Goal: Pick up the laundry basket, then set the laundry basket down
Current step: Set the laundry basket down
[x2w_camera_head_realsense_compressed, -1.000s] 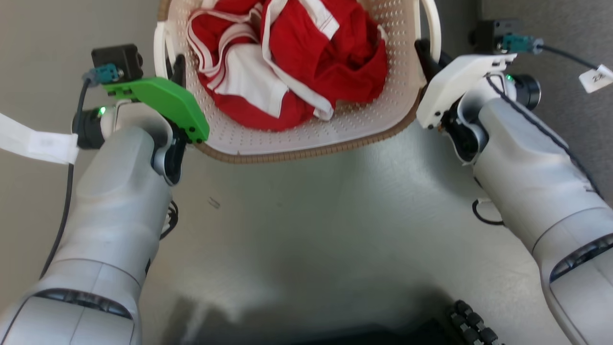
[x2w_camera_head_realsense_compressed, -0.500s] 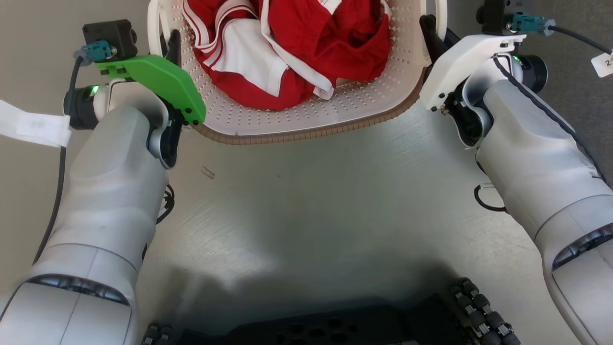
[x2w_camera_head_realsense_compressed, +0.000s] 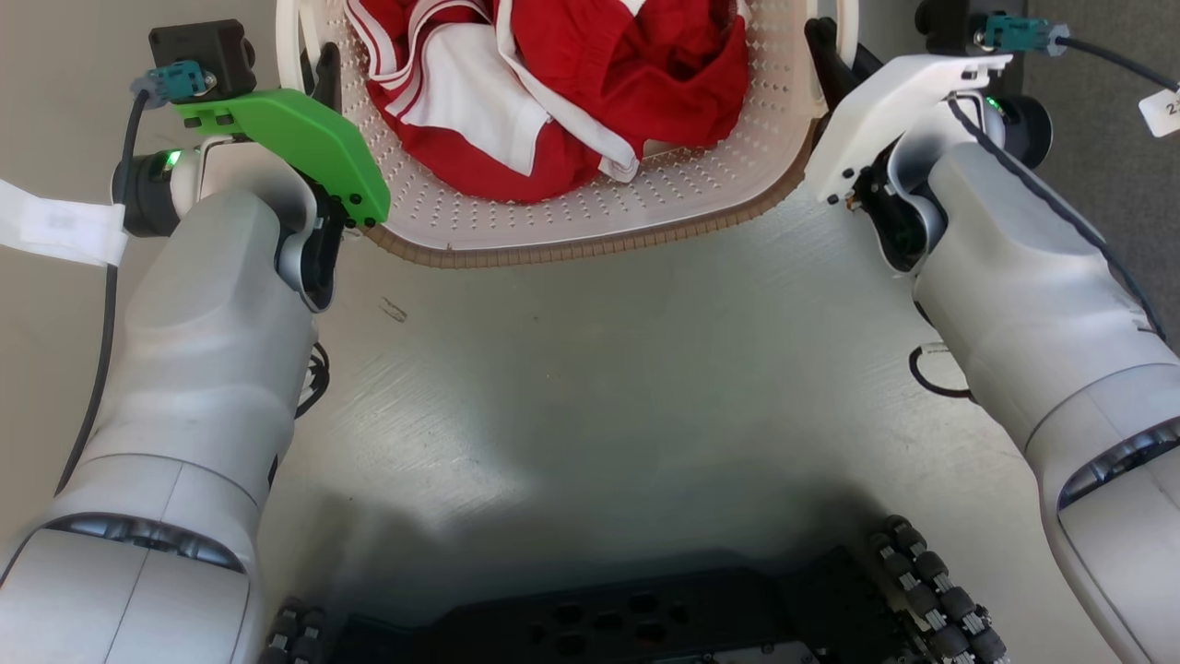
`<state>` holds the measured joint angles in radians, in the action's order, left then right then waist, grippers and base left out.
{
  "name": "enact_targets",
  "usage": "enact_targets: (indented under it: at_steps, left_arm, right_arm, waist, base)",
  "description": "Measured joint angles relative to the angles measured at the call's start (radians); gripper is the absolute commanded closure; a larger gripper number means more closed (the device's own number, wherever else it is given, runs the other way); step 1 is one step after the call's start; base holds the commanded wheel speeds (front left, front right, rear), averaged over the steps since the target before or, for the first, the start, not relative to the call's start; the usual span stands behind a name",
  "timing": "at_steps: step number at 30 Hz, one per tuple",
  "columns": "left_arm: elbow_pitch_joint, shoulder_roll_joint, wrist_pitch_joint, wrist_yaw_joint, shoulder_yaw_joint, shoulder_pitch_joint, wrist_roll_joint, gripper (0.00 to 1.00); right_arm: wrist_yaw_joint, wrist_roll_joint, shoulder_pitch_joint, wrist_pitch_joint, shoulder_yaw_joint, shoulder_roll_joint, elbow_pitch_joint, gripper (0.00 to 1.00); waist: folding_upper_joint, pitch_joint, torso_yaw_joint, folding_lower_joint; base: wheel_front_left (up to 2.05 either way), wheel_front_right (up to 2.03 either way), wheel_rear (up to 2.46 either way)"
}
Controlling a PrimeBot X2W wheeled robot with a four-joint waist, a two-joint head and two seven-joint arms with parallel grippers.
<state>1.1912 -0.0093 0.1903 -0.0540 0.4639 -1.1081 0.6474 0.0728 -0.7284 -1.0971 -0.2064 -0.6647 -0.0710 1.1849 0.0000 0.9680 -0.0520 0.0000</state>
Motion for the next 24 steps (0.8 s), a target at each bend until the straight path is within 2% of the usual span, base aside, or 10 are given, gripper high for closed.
enact_targets:
  at_steps: [24]
  left_arm:
    - [0.030, -0.001, 0.022, -0.018, 0.015, -0.022, -0.002, 1.00]
  right_arm:
    - [0.024, -0.001, -0.026, -0.013, -0.006, 0.000, 0.019, 1.00]
  waist:
    - [0.0000, 0.030, 0.001, -0.0001]
  base:
    - [0.00, 0.00, 0.00]
